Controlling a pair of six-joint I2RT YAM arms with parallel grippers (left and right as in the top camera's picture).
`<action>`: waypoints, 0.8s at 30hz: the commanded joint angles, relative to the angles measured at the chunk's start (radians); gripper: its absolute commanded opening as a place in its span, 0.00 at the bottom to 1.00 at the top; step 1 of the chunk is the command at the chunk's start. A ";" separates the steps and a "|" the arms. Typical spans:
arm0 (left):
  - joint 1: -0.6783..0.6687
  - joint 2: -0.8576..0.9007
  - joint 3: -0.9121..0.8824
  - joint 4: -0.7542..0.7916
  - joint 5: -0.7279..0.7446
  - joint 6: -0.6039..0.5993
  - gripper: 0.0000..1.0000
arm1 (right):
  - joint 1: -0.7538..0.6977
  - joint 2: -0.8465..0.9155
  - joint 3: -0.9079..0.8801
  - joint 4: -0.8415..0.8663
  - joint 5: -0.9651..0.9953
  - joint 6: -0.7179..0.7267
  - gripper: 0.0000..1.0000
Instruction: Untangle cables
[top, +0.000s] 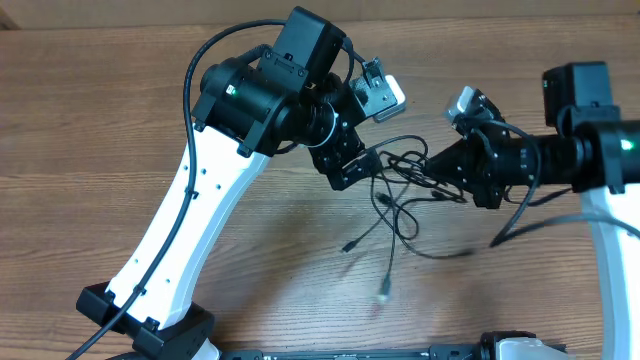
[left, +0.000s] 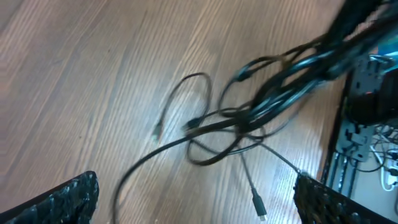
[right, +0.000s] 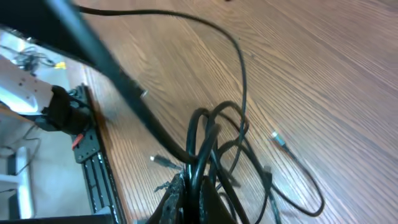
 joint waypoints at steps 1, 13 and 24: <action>0.000 -0.029 0.008 0.002 -0.032 0.005 1.00 | -0.004 -0.037 0.032 0.001 0.028 0.045 0.04; -0.002 -0.117 0.011 -0.102 0.253 0.376 1.00 | -0.005 -0.039 0.032 0.012 0.082 0.101 0.04; -0.002 -0.159 0.010 -0.106 0.159 0.375 1.00 | -0.005 -0.039 0.032 0.043 -0.044 0.103 0.04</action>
